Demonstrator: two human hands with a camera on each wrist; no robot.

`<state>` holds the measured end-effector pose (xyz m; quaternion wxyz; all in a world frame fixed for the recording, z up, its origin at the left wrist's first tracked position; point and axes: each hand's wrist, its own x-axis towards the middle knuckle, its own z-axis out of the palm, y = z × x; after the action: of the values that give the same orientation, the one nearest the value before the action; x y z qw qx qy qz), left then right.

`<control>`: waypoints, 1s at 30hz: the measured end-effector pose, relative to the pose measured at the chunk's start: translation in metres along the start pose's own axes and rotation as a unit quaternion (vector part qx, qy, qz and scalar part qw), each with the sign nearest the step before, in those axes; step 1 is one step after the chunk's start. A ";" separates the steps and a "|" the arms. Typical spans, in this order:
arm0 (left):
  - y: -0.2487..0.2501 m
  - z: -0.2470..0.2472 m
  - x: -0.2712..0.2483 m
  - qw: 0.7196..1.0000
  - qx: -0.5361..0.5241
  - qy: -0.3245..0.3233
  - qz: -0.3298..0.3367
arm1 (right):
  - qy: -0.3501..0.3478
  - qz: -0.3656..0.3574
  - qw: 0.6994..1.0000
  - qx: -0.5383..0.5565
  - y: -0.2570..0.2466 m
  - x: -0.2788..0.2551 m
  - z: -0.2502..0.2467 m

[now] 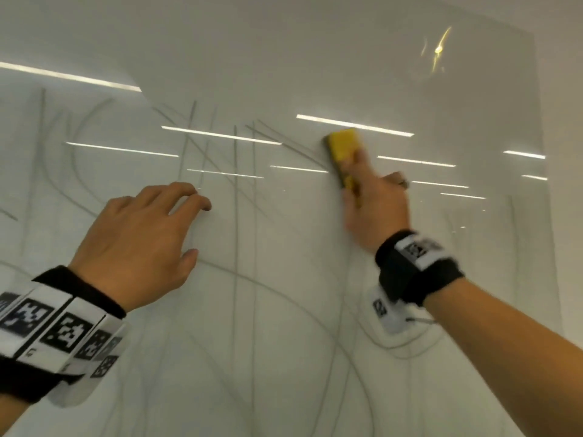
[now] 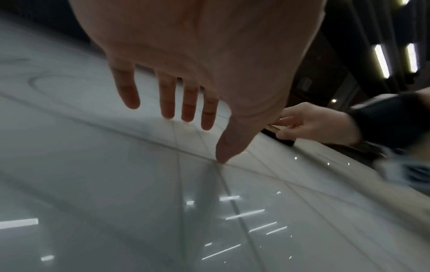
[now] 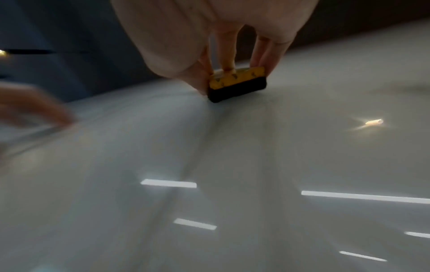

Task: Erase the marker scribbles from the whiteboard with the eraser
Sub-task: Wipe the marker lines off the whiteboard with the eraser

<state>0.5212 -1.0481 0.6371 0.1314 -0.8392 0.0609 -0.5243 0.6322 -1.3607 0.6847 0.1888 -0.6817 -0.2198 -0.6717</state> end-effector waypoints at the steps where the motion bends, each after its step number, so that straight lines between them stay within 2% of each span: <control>1: -0.001 0.002 0.000 1.000 -0.015 -0.008 -0.003 | -0.003 -0.089 0.996 0.016 -0.018 -0.020 0.013; 3: -0.004 0.003 0.001 0.999 -0.046 -0.016 -0.002 | -0.025 -0.204 0.979 0.008 -0.030 -0.036 0.020; 5: -0.008 -0.001 0.002 0.998 -0.065 -0.024 0.009 | -0.018 -0.215 0.976 -0.028 -0.016 -0.016 0.015; 6: -0.011 -0.004 0.002 0.997 -0.074 -0.027 0.016 | -0.012 -0.166 0.985 -0.034 -0.009 0.001 0.009; 8: -0.015 -0.010 -0.004 0.995 -0.095 -0.030 0.030 | 0.002 0.004 1.000 -0.031 0.004 0.043 -0.001; 9: -0.018 -0.013 -0.008 0.994 -0.100 -0.024 0.036 | 0.006 0.083 0.996 -0.024 0.006 0.057 -0.001; 10: -0.023 -0.016 -0.013 0.994 -0.098 -0.011 0.036 | 0.008 0.125 0.992 -0.019 -0.001 0.063 0.003; 11: -0.029 -0.019 -0.018 0.995 -0.095 0.006 0.027 | 0.004 0.123 0.992 -0.024 -0.017 0.061 0.008; 12: -0.037 -0.022 -0.021 0.996 -0.091 0.021 0.011 | 0.003 0.087 0.996 -0.023 -0.037 0.052 0.015; 14: -0.055 -0.025 -0.027 0.996 -0.073 0.033 -0.026 | 0.009 -0.069 0.997 0.027 -0.081 0.017 0.032; 16: -0.069 -0.025 -0.028 0.997 -0.035 0.032 -0.053 | 0.002 -0.214 0.976 0.028 -0.104 -0.015 0.043; 17: -0.074 -0.025 -0.030 0.998 -0.015 0.025 -0.056 | -0.008 -0.245 0.969 0.021 -0.104 -0.016 0.043; 18: -0.077 -0.023 -0.033 0.998 0.000 0.016 -0.054 | -0.018 -0.247 0.969 0.009 -0.099 -0.007 0.039; 19: -0.078 -0.021 -0.038 0.999 0.006 0.011 -0.051 | -0.024 -0.214 0.977 0.001 -0.094 0.008 0.034; 21: -0.081 -0.020 -0.048 0.999 0.006 0.012 -0.050 | -0.019 -0.059 0.998 -0.025 -0.079 0.048 0.025; 23: -0.082 -0.016 -0.058 0.999 0.005 0.003 -0.047 | -0.010 0.089 0.996 -0.007 -0.071 0.074 0.025; 24: -0.084 -0.014 -0.063 0.999 0.003 -0.002 -0.047 | -0.006 0.114 0.993 -0.005 -0.081 0.074 0.029; 25: -0.086 -0.011 -0.067 0.999 0.003 -0.009 -0.047 | -0.013 0.101 0.995 -0.014 -0.099 0.066 0.034; 26: -0.087 -0.008 -0.070 0.999 0.005 -0.020 -0.045 | -0.004 0.045 0.999 -0.011 -0.119 0.049 0.040; 29: -0.089 0.000 -0.077 0.998 0.013 -0.045 -0.033 | 0.000 -0.179 0.983 0.049 -0.152 -0.012 0.060; 30: -0.089 0.001 -0.078 0.998 0.016 -0.047 -0.028 | -0.021 -0.227 0.973 0.042 -0.149 -0.017 0.061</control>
<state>0.4842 -0.9437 0.5949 0.1330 -0.8621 0.0221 -0.4884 0.6004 -1.2044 0.6609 0.0556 -0.6192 -0.4008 -0.6729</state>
